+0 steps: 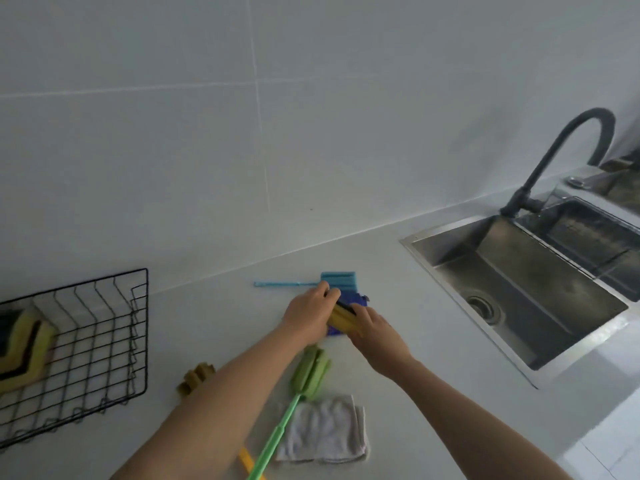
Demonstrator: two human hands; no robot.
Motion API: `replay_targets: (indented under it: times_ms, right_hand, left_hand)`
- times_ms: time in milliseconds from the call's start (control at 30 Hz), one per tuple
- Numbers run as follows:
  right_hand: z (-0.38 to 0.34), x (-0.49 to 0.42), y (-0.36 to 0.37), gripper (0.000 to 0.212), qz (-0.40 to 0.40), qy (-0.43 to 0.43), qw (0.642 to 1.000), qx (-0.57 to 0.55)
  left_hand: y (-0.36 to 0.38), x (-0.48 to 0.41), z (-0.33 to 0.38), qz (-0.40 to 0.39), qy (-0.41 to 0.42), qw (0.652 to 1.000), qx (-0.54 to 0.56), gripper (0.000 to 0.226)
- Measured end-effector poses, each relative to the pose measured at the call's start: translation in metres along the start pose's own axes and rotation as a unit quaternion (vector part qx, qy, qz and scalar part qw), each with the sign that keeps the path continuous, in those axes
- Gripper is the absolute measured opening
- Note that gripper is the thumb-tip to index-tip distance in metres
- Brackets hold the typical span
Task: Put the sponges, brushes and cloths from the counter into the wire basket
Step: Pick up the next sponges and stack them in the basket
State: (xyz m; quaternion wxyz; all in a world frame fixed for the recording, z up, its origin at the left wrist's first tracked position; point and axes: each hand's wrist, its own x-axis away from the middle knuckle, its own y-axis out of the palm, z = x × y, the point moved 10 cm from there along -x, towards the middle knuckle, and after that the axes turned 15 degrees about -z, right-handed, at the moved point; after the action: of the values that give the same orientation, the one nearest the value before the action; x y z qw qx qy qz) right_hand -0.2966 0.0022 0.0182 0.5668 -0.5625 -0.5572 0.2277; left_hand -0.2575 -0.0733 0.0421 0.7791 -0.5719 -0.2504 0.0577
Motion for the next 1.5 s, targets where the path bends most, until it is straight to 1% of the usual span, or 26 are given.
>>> replay_targets:
  times_ms: [100, 167, 233, 333, 400, 533, 633, 733, 833, 933, 1000, 1033, 1067, 1133, 1200, 1300, 1367, 1433, 1500]
  right_hand:
    - [-0.039, -0.025, -0.005, 0.058, 0.051, -0.050, 0.996, 0.047]
    - [-0.073, -0.040, -0.007, 0.067, 0.062, -0.092, 0.992, 0.058]
    - [-0.111, -0.048, -0.015, 0.075, 0.090, -0.128, 0.985, 0.078]
    - [-0.172, -0.056, -0.018, 0.080, 0.122, -0.178, 0.969, 0.121]
    - [-0.211, -0.061, -0.015, 0.080, 0.130, -0.205, 0.959, 0.148]
    - [-0.288, -0.067, -0.010, 0.087, 0.124, -0.256, 0.943, 0.170]
    - [-0.340, -0.067, -0.009, 0.085, 0.134, -0.301, 0.925, 0.189]
    - [-0.383, -0.072, -0.006, 0.087, 0.140, -0.321, 0.915, 0.199]
    - [-0.416, -0.079, 0.000, 0.090, 0.147, -0.337, 0.909, 0.196]
    - [-0.436, -0.087, 0.006, 0.099, 0.158, -0.302, 0.922, 0.186]
    - [-0.447, -0.094, 0.012, 0.101, 0.151, -0.264, 0.940, 0.155]
    - [-0.454, -0.095, 0.014, 0.098, 0.144, -0.254, 0.949, 0.120]
    - [-0.461, -0.096, 0.016, 0.091, 0.130, -0.248, 0.957, 0.075]
    - [-0.473, -0.106, 0.031, 0.073, 0.051, -0.243, 0.968, -0.043]
    - [-0.488, -0.116, 0.046, 0.068, -0.028, -0.241, 0.959, -0.148]
    - [-0.512, -0.124, 0.054, 0.061, -0.079, -0.267, 0.920, -0.275]
    - [-0.524, -0.129, 0.058, 0.054, -0.096, -0.282, 0.902, -0.311]
    - [-0.530, -0.139, 0.064, 0.052, -0.113, -0.274, 0.895, -0.333]
    - [-0.535, -0.150, 0.070, 0.045, -0.120, -0.263, 0.897, -0.335]
  left_hand:
    - [-0.019, 0.031, -0.045, 0.011, -0.027, 0.998, 0.048, 0.041]
    - [-0.030, 0.056, -0.075, 0.017, -0.047, 0.995, 0.087, 0.045]
    - [-0.039, 0.084, -0.108, 0.026, -0.076, 0.990, 0.118, 0.049]
    - [-0.046, 0.128, -0.158, 0.038, -0.122, 0.984, 0.126, 0.054]
    - [-0.049, 0.160, -0.191, 0.048, -0.153, 0.979, 0.126, 0.060]
    - [-0.050, 0.215, -0.247, 0.054, -0.203, 0.967, 0.147, 0.081]
    - [-0.048, 0.247, -0.281, 0.053, -0.233, 0.957, 0.161, 0.092]
    - [-0.044, 0.272, -0.308, 0.051, -0.247, 0.949, 0.192, 0.092]
    - [-0.040, 0.293, -0.336, 0.064, -0.265, 0.936, 0.221, 0.084]
    - [-0.036, 0.312, -0.363, 0.090, -0.300, 0.926, 0.209, 0.077]
    - [-0.034, 0.323, -0.378, 0.123, -0.330, 0.913, 0.205, 0.076]
    - [-0.033, 0.329, -0.386, 0.146, -0.345, 0.904, 0.205, 0.074]
    - [-0.032, 0.335, -0.393, 0.167, -0.361, 0.894, 0.207, 0.072]
    - [-0.029, 0.346, -0.407, 0.195, -0.388, 0.874, 0.219, 0.071]
    - [-0.023, 0.352, -0.421, 0.200, -0.406, 0.862, 0.229, 0.074]
    - [-0.013, 0.356, -0.439, 0.199, -0.412, 0.855, 0.244, 0.079]
    - [-0.007, 0.359, -0.451, 0.205, -0.398, 0.852, 0.273, 0.079]
    - [-0.001, 0.359, -0.461, 0.203, -0.377, 0.853, 0.300, 0.079]
    - [0.004, 0.358, -0.468, 0.192, -0.356, 0.860, 0.313, 0.079]
